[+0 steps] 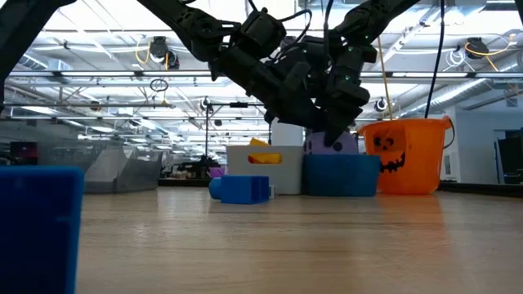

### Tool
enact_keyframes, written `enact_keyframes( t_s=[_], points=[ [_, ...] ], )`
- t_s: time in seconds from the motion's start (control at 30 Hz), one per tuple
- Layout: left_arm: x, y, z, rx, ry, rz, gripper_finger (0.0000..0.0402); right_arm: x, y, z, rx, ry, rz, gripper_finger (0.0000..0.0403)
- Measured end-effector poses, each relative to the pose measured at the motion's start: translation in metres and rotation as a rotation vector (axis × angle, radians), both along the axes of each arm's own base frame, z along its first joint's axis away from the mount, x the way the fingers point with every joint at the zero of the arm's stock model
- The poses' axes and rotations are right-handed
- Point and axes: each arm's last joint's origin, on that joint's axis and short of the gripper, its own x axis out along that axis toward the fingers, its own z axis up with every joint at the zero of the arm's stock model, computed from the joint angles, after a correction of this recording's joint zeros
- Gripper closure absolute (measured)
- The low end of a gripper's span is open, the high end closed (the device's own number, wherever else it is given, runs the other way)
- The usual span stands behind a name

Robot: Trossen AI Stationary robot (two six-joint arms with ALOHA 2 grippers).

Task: Pick & Place Toys
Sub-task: Put the purple dice into the blue bin

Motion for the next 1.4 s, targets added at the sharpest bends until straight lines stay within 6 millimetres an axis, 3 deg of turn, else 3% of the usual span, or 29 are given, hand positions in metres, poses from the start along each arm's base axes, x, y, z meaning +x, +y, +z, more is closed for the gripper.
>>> enact_keyframes(
  t_s=[1.07, 1.4],
  points=[
    [-0.004, 0.0, -0.004, -0.021, 0.049, -0.021, 0.0271, -0.002, 0.001, 0.004, 0.004, -0.011, -0.003, 0.0007],
    [0.001, 0.007, 0.002, 0.003, -0.052, 0.041, 0.0271, -0.009, -0.015, 0.006, 0.098, -0.045, -0.063, 0.0007]
  ],
)
